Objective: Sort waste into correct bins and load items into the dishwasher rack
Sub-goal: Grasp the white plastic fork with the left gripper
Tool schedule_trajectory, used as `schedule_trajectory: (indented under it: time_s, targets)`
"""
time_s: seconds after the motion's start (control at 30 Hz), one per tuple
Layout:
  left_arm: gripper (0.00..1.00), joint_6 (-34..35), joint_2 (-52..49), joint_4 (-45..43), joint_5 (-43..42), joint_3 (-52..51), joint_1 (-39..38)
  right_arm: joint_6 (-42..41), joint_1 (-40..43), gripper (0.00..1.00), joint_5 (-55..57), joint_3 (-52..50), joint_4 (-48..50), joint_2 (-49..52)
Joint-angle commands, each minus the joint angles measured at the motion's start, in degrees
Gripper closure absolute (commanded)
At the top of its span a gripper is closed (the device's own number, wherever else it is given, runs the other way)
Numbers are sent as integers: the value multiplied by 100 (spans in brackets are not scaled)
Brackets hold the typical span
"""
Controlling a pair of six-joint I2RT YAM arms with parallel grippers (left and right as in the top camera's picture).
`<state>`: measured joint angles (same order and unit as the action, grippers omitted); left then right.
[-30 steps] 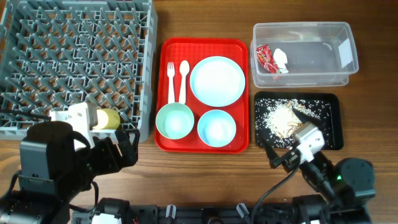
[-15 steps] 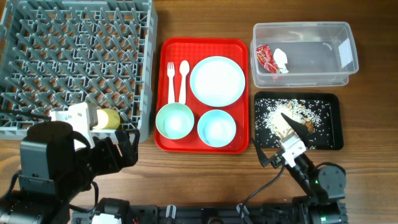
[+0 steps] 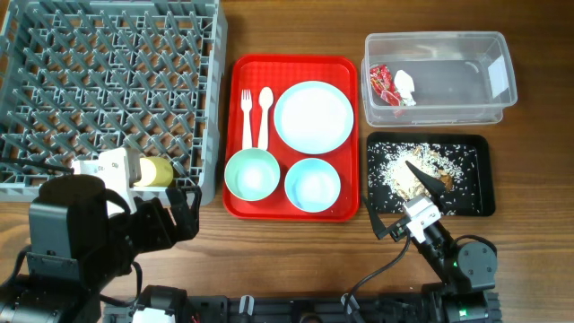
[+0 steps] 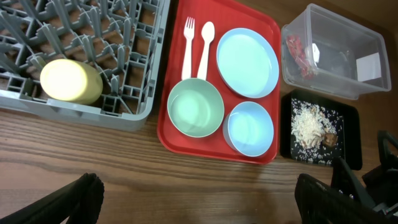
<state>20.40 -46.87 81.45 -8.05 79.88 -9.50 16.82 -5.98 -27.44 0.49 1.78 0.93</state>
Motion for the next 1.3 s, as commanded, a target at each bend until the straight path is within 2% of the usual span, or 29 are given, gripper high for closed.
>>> schedule_trajectory:
  time_s: [0.0,0.07,0.2,0.3,0.47,0.53,0.57,0.6,0.67,0.8,1.03,1.27]
  targets:
    - [0,31,0,-125,-76,50,-39,13,-22,0,-92,-20,33,-72]
    - [0,295,0,-688,-116,50,-42,13,-22,0,-90,-20,33,-72]
    - [0,409,-11,-1532,-114,37,-42,13,-22,0,-92,-20,33,-72]
    - [1,702,-319,-2046,-286,-4,-42,13,-22,0,-92,-20,33,-72]
    - [1,227,-2354,-2048,-127,-2,-326,13,-22,0,-92,-20,33,-72]
    - [6,81,-3152,-2369,-129,7,-516,13,-22,0,-92,-20,33,-72]
    - [12,-92,-3394,-2505,-105,7,-590,15,-22,0,-92,-20,33,-72]
    - [24,-341,-3858,-2758,103,7,-750,13,-22,0,-92,-20,33,-72]
    - [33,-372,-4395,-3091,584,7,-927,15,-22,0,-92,-20,33,-72]
    - [33,-376,-5311,-3901,1198,7,-1139,13,-22,0,-92,-20,33,-72]
    - [52,-372,-6773,-4546,1585,7,-1161,13,-22,0,-92,-20,33,-72]
    - [59,-348,-7104,-4778,1812,4,-1161,15,-22,0,-92,-20,33,-72]
